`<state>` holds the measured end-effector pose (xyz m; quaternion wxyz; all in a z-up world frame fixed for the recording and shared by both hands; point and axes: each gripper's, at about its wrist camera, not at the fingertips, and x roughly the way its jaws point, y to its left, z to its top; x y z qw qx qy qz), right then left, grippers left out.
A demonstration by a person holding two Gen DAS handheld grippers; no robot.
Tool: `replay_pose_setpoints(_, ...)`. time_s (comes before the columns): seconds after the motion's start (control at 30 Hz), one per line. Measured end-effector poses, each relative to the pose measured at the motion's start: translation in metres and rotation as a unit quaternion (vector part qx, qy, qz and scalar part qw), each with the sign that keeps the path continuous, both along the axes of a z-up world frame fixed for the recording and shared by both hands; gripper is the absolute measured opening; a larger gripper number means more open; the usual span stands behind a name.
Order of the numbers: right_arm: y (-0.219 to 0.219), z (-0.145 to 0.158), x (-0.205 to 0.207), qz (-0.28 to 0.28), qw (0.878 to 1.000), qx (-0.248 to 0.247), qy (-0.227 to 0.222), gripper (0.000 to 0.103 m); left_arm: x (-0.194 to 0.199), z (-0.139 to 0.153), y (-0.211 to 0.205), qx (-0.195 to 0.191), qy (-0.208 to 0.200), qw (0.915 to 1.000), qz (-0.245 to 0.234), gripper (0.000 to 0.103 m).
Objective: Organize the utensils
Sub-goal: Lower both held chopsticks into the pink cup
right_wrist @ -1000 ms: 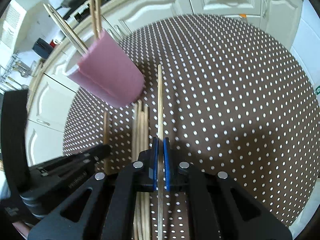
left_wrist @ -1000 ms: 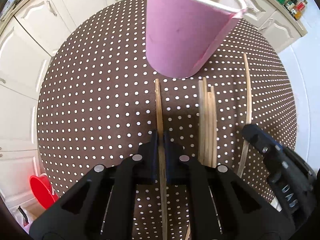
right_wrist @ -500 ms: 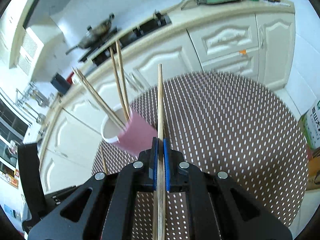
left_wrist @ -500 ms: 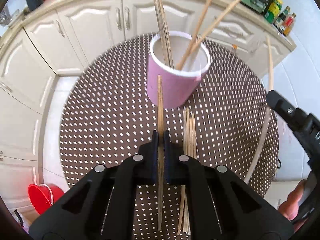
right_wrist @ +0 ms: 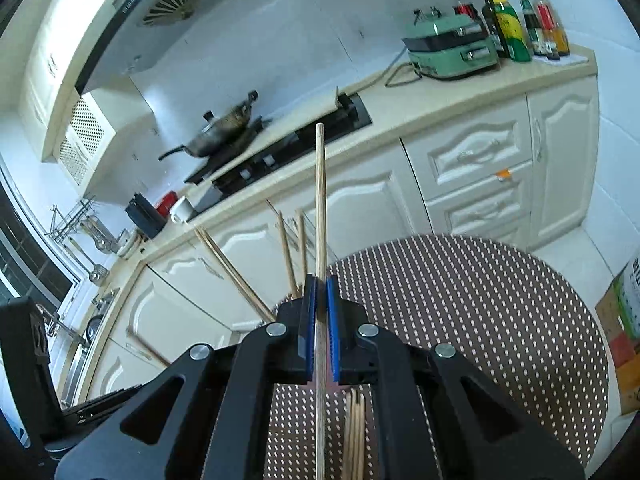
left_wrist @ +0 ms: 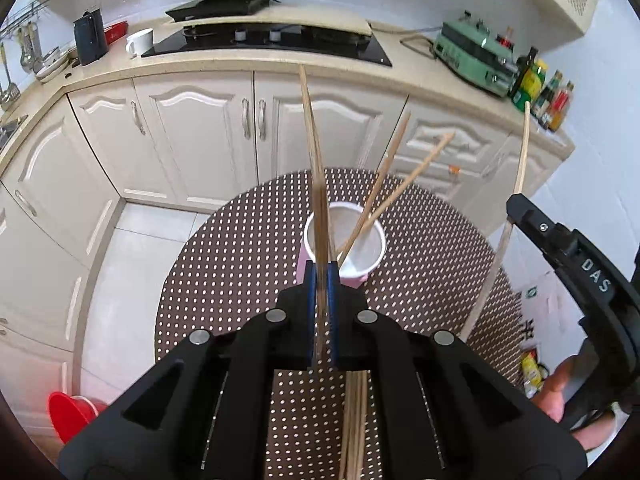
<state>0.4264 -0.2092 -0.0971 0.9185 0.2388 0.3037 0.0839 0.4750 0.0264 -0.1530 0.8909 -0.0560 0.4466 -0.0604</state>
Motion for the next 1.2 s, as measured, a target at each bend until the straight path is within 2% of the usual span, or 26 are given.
replay_pose_setpoints(0.23,0.006,0.022,0.015,-0.021,0.999,-0.002,-0.029,0.005,0.004,0.02,0.001,0.007,-0.019,0.9998,-0.003,0.006)
replay_pose_setpoints(0.73,0.015,0.053,0.034,-0.051,0.996,-0.017,-0.075,0.005,0.013,0.082,0.012,0.014,-0.062,0.9979,-0.007,0.006)
replay_pose_setpoints(1.0,0.024,0.061,0.041,-0.053,0.993,-0.036,-0.095,0.005,0.02,0.103,0.01,0.011,-0.074,0.9971,-0.009,0.006)
replay_pose_setpoints(1.2,0.031,0.051,0.051,-0.07,0.992,-0.056,-0.092,0.005,0.029,0.106,0.003,0.016,-0.071,0.9972,-0.019,0.006)
